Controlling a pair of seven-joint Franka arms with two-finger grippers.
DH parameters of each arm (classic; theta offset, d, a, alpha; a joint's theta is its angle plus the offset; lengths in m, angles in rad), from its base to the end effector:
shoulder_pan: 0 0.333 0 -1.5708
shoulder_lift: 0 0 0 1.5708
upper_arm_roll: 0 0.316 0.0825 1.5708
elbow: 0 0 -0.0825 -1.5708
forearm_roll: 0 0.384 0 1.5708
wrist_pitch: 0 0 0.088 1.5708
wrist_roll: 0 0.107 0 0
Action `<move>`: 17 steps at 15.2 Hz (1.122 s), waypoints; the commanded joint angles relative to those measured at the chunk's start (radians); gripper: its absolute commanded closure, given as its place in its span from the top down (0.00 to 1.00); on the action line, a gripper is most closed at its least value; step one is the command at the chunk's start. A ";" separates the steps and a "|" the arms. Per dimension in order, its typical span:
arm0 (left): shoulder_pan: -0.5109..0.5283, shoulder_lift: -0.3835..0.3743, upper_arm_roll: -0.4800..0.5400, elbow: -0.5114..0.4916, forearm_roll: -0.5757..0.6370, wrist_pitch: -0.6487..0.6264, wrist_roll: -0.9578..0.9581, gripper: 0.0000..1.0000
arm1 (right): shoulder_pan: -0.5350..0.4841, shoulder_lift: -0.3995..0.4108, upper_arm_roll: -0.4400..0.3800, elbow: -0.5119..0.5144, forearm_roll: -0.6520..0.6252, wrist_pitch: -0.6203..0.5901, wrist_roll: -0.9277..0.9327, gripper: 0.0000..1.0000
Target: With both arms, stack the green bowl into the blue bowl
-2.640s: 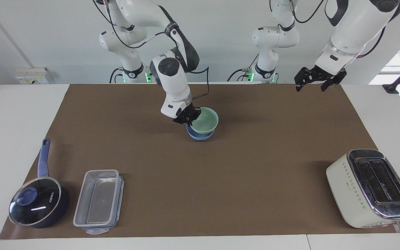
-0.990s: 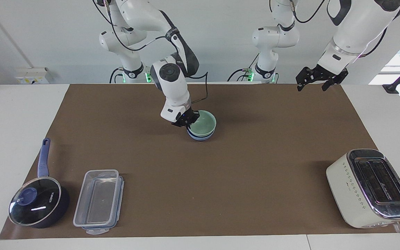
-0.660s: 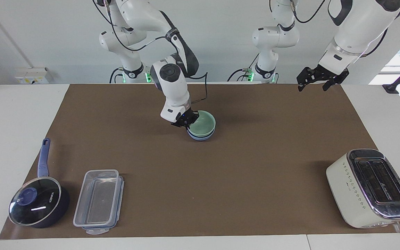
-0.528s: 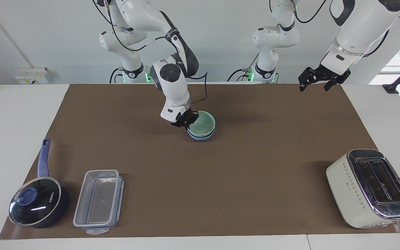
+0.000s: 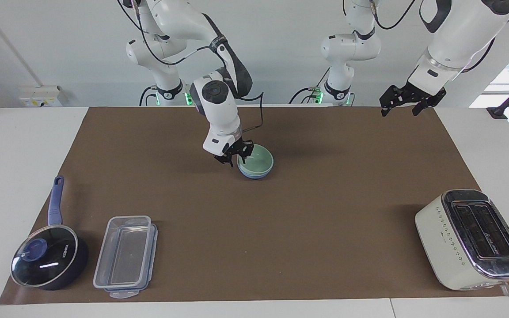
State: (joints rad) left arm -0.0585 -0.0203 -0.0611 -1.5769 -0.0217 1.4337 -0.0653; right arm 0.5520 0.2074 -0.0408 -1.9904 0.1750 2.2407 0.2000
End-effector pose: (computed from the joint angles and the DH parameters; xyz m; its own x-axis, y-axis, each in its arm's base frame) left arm 0.5289 -0.0665 0.6216 0.9907 -0.0562 -0.1237 -0.0551 -0.9984 0.0124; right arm 0.5186 0.2976 0.3640 0.9789 0.2043 0.0092 0.2036 -0.9694 -0.1373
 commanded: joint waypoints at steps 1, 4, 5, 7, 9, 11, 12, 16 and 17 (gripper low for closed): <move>0.009 -0.001 -0.003 0.005 -0.012 -0.018 0.002 1.00 | -0.050 -0.019 0.001 0.053 -0.006 -0.059 -0.020 0.85; 0.009 -0.001 -0.003 0.005 -0.012 -0.019 0.002 1.00 | -0.171 -0.020 0.001 0.195 -0.032 -0.220 -0.025 1.00; 0.009 -0.001 -0.003 0.005 -0.012 -0.019 0.002 1.00 | -0.202 -0.023 -0.001 0.229 -0.060 -0.264 -0.040 1.00; 0.009 -0.001 -0.003 0.005 -0.012 -0.018 0.002 1.00 | -0.266 -0.039 -0.002 0.312 -0.113 -0.402 -0.068 1.00; 0.009 -0.001 -0.003 0.005 -0.012 -0.019 0.002 1.00 | -0.346 -0.039 -0.002 0.450 -0.124 -0.595 -0.094 1.00; 0.009 -0.001 -0.003 0.005 -0.012 -0.018 0.002 1.00 | -0.400 -0.052 -0.007 0.550 -0.134 -0.729 -0.100 1.00; 0.009 -0.001 -0.003 0.005 -0.012 -0.018 0.002 1.00 | -0.423 -0.071 -0.008 0.556 -0.150 -0.760 -0.105 1.00; 0.009 -0.001 -0.003 0.005 -0.012 -0.019 0.002 1.00 | -0.483 -0.135 -0.011 0.481 -0.183 -0.796 -0.201 1.00; 0.009 -0.001 -0.003 0.005 -0.012 -0.019 0.002 1.00 | -0.474 -0.146 -0.013 0.469 -0.186 -0.796 -0.215 1.00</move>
State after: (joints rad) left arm -0.0585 -0.0203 -0.0611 -1.5769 -0.0217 1.4333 -0.0653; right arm 0.0745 0.0884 -0.0625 -1.4701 0.0125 1.4434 0.0142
